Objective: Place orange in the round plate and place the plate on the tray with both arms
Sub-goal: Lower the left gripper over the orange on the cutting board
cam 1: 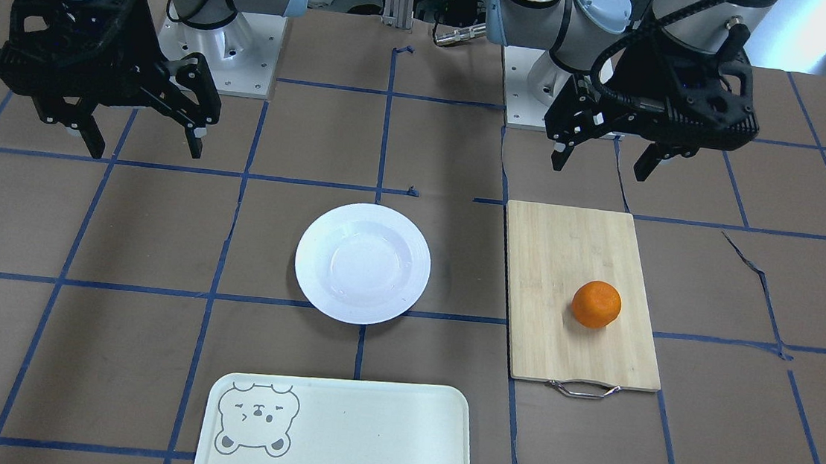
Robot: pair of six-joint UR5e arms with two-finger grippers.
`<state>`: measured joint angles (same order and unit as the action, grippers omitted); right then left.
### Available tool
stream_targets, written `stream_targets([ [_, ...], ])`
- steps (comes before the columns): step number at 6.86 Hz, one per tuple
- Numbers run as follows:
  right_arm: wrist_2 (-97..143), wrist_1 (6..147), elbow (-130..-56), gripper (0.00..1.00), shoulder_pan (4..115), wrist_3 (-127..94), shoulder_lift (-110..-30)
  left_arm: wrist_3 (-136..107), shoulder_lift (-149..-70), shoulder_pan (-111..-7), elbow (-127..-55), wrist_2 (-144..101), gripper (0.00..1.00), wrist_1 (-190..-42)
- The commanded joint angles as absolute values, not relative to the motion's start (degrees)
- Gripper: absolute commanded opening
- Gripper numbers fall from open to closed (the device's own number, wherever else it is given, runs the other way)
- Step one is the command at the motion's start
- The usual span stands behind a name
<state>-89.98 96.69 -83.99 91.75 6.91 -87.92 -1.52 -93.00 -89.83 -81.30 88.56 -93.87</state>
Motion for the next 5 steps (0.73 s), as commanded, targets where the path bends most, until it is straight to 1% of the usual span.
stream_targets([
  [1, -90.09, 86.03, -79.74, 1.00, 91.76, 6.85, -87.46, -1.76, -96.49, -87.91, -84.70, 89.20, 1.00, -92.12],
  [2, -89.91, 81.69, -77.54, 1.00, 91.41, 7.20, -87.36, -1.41, -98.94, -85.28, -87.68, 92.17, 1.00, -90.20],
  [4, -86.67, 82.18, -75.24, 1.00, 92.02, 7.82, -87.54, -0.09, -103.78, -82.19, -98.30, 93.33, 1.00, -77.75],
  [5, -87.01, 82.35, -74.63, 1.00, 91.93, 7.39, -87.37, 0.17, -105.80, -82.18, -101.13, 97.78, 1.00, -77.17],
])
